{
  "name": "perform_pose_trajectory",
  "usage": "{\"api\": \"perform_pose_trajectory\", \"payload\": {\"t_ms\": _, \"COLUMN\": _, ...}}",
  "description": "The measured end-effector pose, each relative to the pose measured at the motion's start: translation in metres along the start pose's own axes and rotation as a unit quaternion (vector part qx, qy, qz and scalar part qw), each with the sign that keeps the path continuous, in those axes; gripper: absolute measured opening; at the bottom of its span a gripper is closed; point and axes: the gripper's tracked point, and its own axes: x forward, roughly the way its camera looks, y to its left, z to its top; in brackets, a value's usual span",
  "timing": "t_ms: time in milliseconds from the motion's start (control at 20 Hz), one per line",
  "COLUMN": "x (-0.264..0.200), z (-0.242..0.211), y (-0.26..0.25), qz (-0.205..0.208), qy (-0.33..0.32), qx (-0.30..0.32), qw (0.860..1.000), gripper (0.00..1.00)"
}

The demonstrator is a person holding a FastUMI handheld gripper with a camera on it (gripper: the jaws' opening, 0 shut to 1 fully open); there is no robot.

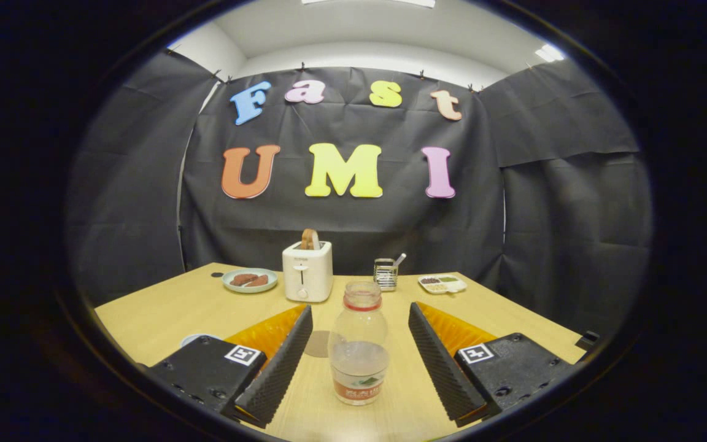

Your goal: Take the bottle from table, then pour the juice into the cup, finally place the bottle on the coaster

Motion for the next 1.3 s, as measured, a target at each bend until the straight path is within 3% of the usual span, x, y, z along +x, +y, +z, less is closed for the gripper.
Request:
{"api": "perform_pose_trajectory", "payload": {"t_ms": 850, "x": 0.024, "z": -0.059, "y": -0.005, "qz": -0.003, "qy": 0.009, "qx": 0.003, "qw": 1.0, "gripper": 1.0}}
{"api": "perform_pose_trajectory", "payload": {"t_ms": 1000, "x": 0.032, "z": -0.057, "y": -0.012, "qz": -0.005, "qy": 0.013, "qx": 0.024, "qw": 1.0, "gripper": 0.96}}
{"api": "perform_pose_trajectory", "payload": {"t_ms": 1300, "x": 0.035, "z": -0.063, "y": -0.009, "qz": -0.004, "qy": 0.026, "qx": 0.003, "qw": 1.0, "gripper": 0.92}}
